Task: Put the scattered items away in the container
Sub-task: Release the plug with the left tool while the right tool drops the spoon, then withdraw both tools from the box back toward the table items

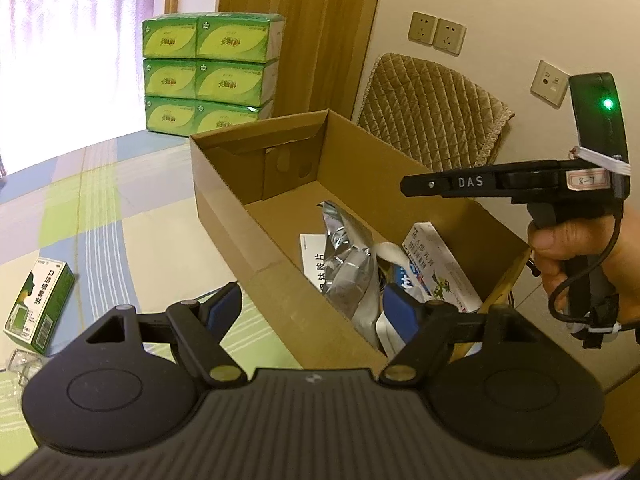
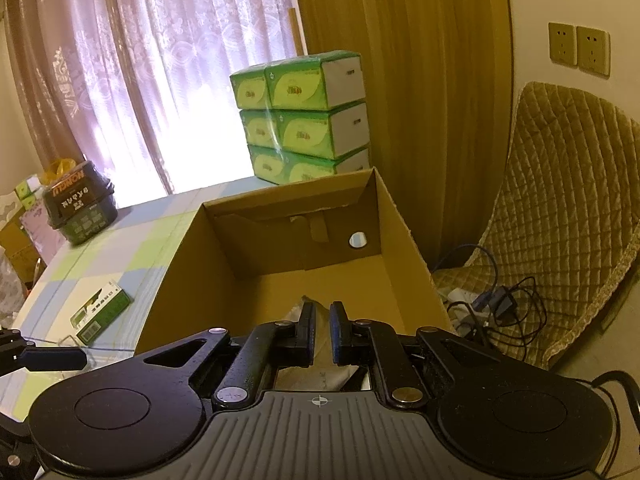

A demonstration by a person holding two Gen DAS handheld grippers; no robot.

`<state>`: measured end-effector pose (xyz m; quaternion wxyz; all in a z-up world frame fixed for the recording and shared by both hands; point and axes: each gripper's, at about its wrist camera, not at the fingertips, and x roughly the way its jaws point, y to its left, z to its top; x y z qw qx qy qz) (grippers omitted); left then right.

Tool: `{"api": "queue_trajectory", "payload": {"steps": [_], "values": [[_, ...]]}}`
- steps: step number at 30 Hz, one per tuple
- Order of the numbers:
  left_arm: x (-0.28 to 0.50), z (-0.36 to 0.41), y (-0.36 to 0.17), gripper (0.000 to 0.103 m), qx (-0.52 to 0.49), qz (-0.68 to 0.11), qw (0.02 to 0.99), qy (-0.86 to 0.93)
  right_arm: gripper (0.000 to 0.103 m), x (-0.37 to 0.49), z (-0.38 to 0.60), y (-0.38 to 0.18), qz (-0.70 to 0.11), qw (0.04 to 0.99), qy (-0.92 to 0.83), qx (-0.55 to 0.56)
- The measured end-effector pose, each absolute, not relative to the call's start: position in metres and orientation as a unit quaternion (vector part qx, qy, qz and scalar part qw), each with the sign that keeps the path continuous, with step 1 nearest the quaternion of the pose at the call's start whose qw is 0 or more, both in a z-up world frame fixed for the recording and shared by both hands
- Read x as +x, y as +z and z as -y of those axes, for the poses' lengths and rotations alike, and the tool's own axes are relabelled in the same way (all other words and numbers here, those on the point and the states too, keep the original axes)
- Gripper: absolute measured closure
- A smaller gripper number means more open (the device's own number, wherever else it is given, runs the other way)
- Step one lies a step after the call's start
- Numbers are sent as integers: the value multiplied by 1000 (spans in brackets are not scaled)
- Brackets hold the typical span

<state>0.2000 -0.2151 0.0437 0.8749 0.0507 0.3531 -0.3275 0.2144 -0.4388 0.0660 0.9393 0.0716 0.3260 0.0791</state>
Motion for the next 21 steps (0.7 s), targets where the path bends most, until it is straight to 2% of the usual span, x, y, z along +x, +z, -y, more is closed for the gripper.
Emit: {"api": "queue_trajectory", "payload": {"steps": [6, 16, 17, 18, 21], "values": [[198, 208, 43, 29, 50, -353, 877, -322, 90, 207, 437, 68, -325, 939, 80, 75], [180, 178, 48, 22, 46, -353, 886, -297, 90, 174, 415, 79, -319, 941, 94, 62], [178, 174, 48, 21, 45, -353, 887, -294, 67, 169, 412, 80, -317, 942, 93, 58], [176, 170, 49, 21, 43, -354, 888, -291, 1, 164, 409, 81, -313, 944, 91, 57], [170, 156, 51, 20, 35, -355, 891, -279, 0, 150, 397, 81, -279, 954, 99, 52]]}}
